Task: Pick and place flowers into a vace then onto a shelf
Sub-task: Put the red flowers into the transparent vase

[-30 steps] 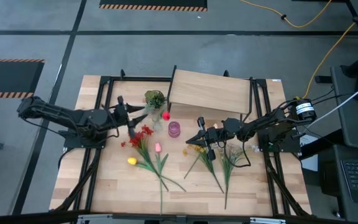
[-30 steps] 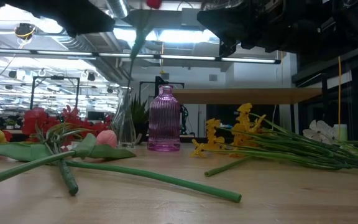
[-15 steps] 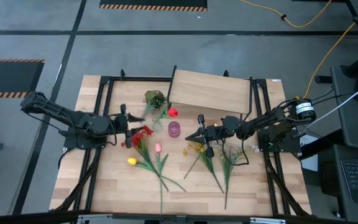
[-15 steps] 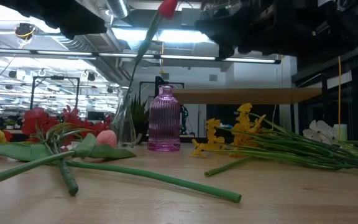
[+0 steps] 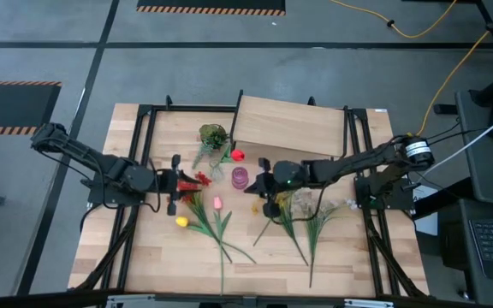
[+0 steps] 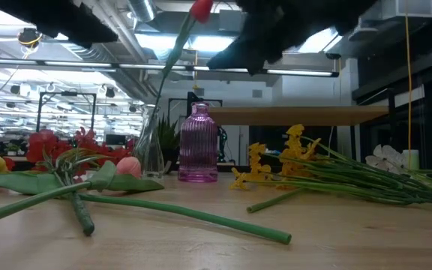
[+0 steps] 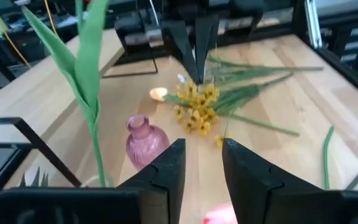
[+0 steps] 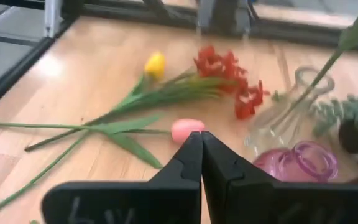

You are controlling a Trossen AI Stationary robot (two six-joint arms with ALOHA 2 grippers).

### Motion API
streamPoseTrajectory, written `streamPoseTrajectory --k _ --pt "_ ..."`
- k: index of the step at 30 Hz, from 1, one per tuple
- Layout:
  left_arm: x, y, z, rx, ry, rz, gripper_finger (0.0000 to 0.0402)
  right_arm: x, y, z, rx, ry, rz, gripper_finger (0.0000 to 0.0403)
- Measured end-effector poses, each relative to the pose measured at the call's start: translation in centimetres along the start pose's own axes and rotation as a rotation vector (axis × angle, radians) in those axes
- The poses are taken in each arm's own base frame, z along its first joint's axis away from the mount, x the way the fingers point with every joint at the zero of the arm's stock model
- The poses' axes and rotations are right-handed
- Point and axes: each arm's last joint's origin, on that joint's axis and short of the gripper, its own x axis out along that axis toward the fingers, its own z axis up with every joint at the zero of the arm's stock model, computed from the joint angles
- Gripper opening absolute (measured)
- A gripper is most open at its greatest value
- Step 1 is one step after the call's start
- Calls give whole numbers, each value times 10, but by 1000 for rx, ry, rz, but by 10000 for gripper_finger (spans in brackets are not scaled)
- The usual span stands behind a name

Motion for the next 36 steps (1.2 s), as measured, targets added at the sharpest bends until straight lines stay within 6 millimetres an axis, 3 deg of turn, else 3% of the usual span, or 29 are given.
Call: streamPoseTrajectory --k 3,8,21,25,30,36 --pt "1 -1 -2 18 17 -1 89 5 17 13 -17 -24 15 2" --pt "4 -3 -3 57 31 -49 76 21 47 22 -45 47 -110 1" --pt "5 -7 -3 94 29 -166 25 62 103 58 9 119 -28 2" --pt "5 -8 -4 118 26 -201 3 68 114 55 65 130 -15 2" --pt "5 -11 -4 120 31 -274 3 74 121 49 244 133 -22 2" --pt "4 -11 -6 125 49 -294 3 88 133 35 311 139 -28 2"
